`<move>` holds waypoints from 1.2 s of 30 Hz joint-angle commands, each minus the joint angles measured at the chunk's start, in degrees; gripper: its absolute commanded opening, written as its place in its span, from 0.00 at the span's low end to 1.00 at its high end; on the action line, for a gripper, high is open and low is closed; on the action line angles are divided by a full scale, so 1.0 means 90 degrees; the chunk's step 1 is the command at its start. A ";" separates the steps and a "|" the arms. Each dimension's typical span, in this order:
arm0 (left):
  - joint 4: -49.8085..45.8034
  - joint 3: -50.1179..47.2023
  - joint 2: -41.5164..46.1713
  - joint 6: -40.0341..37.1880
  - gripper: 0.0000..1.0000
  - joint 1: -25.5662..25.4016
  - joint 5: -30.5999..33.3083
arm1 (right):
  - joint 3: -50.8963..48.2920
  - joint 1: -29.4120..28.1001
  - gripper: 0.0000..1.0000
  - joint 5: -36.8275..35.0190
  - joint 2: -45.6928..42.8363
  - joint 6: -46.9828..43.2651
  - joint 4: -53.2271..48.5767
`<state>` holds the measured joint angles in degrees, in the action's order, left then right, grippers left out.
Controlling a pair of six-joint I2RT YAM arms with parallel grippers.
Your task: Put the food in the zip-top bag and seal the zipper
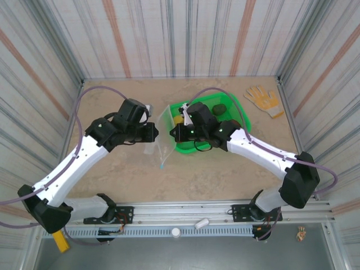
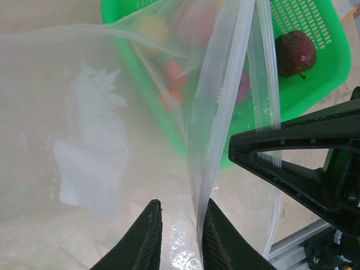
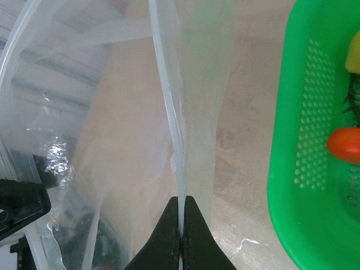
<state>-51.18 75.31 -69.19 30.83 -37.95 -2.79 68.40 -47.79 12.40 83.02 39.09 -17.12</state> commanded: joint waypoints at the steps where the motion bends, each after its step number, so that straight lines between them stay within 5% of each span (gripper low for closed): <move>1: 0.0047 -0.0097 0.0051 -0.0020 0.21 -0.0002 0.0246 | 0.0090 -0.0109 0.00 -0.0118 -0.0153 0.0179 -0.0070; 7: 0.0409 -0.0162 0.0081 -0.0130 0.16 0.0008 -0.0015 | 0.0115 -0.0182 0.00 -0.0040 -0.0074 0.0122 -0.0089; 10: 0.0437 -0.0164 0.0085 -0.0200 0.00 0.0016 -0.0049 | 0.0153 -0.0180 0.00 -0.0061 -0.0012 0.0102 -0.0213; 16: -0.0026 -0.0055 0.0187 -0.0379 0.00 0.0134 -0.0341 | 0.0324 -0.0078 0.00 -0.0241 -0.0014 0.0046 -0.0619; 25: -0.2076 0.1077 0.0041 -0.0993 0.00 0.0482 -0.0277 | 0.0988 0.0242 0.03 -0.0795 0.0175 -0.0484 -0.1893; 36: -0.2731 0.1541 -0.0046 -0.0649 0.00 0.0979 0.0897 | 0.1267 0.0525 0.09 -0.0481 0.0105 -0.0623 -0.1870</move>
<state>-72.36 86.65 -69.28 23.05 -31.03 1.08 78.59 -44.73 7.55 84.47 34.04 -33.01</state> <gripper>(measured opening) 0.054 0.093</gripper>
